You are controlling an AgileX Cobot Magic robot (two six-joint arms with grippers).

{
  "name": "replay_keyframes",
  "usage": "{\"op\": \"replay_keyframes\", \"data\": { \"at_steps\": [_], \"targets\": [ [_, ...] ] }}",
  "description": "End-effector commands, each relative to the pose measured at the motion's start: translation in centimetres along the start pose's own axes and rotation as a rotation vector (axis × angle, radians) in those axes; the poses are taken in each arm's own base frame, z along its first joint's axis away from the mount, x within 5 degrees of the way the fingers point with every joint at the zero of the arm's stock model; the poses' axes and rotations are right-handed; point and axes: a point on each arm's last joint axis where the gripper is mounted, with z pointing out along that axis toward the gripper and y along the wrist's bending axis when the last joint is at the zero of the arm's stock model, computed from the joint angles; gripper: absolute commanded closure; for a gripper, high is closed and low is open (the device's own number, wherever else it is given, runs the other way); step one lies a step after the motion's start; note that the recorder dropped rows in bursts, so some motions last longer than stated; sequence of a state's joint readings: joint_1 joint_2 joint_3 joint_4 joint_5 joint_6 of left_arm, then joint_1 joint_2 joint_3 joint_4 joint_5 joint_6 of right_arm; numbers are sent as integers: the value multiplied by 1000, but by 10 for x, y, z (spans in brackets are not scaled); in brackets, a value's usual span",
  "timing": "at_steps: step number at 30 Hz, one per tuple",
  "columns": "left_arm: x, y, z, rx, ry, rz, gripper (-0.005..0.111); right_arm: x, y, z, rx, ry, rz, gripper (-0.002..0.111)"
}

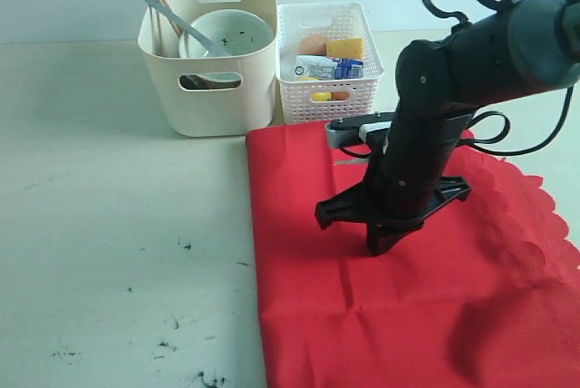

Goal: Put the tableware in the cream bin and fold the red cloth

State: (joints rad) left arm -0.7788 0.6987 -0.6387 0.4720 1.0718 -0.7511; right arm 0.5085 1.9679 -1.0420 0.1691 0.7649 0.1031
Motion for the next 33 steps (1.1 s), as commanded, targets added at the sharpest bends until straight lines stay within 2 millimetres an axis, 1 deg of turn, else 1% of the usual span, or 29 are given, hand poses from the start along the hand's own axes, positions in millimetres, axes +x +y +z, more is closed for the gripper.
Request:
{"op": "replay_keyframes", "data": {
  "at_steps": [1, 11, 18, 20, 23, 25, 28, 30, 33],
  "targets": [
    [0, 2, 0, -13, -7, -3, 31, 16, -35, 20, 95, 146, 6, 108],
    [1, 2, 0, -14, -6, 11, 31, 22, -96, 14, 243, 215, 80, 108],
    [1, 2, 0, -14, -6, 29, 31, 22, -129, 11, 246, 186, 157, 108],
    [1, 2, 0, -14, -6, 36, 31, 22, -136, 10, 258, 174, 148, 108],
    [1, 2, 0, -14, -6, 46, 31, 19, -139, 10, 287, 153, 98, 108],
    [0, 2, 0, -13, -7, 46, 31, 15, -139, 9, 285, 119, 112, 108],
    [0, 2, 0, -13, -7, 46, 31, 6, -136, 1, 254, 80, 148, 108],
    [0, 2, 0, -13, -7, 46, 31, 2, -135, -11, 250, 43, 156, 108],
    [0, 2, 0, -13, -7, 46, 31, 2, -133, -32, 249, -27, 160, 108]
  ]
}}
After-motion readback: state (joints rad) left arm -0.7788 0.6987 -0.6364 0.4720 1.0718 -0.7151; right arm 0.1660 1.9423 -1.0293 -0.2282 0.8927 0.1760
